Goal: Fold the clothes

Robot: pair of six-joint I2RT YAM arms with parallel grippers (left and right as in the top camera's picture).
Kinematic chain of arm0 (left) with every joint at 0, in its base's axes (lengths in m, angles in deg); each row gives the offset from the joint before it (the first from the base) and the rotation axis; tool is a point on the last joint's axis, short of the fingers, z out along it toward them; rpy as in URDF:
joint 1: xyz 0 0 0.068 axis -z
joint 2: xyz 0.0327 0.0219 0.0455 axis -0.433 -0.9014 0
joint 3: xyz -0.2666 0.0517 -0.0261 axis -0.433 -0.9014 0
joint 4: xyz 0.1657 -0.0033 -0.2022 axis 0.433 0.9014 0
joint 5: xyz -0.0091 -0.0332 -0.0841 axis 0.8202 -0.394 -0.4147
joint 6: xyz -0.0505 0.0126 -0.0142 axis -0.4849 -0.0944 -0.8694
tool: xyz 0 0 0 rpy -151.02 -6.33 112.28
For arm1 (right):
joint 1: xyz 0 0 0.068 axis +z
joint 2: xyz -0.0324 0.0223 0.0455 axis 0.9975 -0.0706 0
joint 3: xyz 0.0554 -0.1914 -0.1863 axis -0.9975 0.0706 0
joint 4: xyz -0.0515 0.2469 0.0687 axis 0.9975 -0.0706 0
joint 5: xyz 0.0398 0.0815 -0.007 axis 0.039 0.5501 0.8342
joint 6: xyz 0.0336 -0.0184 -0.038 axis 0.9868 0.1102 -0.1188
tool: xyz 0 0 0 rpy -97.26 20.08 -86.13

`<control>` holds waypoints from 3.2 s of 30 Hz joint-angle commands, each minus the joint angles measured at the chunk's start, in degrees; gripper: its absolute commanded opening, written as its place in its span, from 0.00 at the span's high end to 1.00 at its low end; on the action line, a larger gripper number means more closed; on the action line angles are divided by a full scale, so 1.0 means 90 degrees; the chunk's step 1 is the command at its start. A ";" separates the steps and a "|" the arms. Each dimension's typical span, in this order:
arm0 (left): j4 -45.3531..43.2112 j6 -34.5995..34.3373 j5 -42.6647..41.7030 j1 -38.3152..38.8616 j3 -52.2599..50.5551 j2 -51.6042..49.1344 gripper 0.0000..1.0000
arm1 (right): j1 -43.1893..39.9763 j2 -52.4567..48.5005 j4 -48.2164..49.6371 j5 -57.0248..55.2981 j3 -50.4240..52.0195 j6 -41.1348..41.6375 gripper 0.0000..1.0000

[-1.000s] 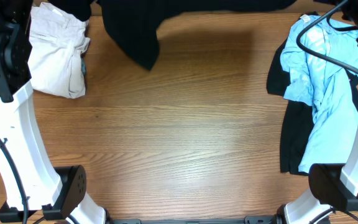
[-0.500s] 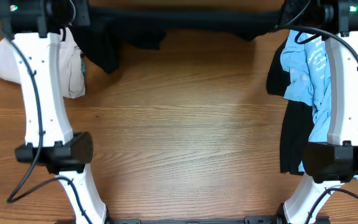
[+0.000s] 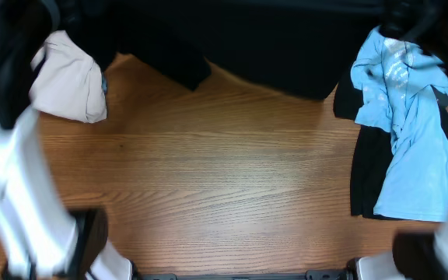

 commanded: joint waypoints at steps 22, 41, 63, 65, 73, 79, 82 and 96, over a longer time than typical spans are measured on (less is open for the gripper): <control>-0.0668 0.0216 0.1321 -0.0092 0.0296 0.1110 0.96 | -0.0143 0.1411 0.0053 -0.0763 -0.0282 -0.0199 0.96; -0.2443 0.0342 0.1054 -0.0102 0.0296 -0.0335 0.96 | -0.0204 -0.0041 0.2601 -0.0823 -0.0274 -0.0860 0.96; 0.1855 -0.0100 0.0325 -0.0112 0.0287 -0.2042 0.96 | -0.0204 -0.1423 -0.1061 0.0415 -0.0063 -0.0374 0.96; 0.1928 -0.0095 0.0143 -0.0109 0.0180 -0.1987 0.96 | -0.0204 -0.1423 -0.1508 0.0617 -0.0063 -0.0376 0.96; 0.1928 -0.0197 -0.0588 0.0151 -0.1571 -0.0923 0.96 | -0.0199 -0.0942 -0.2482 0.0687 0.0219 -0.0304 0.96; 0.1926 -0.0432 -0.0474 0.0182 -0.3869 0.0325 0.96 | -0.0192 0.0279 -0.2467 0.0678 0.2011 -0.0306 0.96; 0.1877 -0.0529 -0.0653 0.0231 -0.4889 0.0816 0.96 | -0.0192 0.0979 -0.2212 0.0680 0.3279 -0.0202 0.96; 0.0918 -0.2669 -0.0998 0.1542 -0.9685 0.3279 0.96 | -0.0185 0.3478 -0.1518 0.0610 0.7660 0.1263 0.96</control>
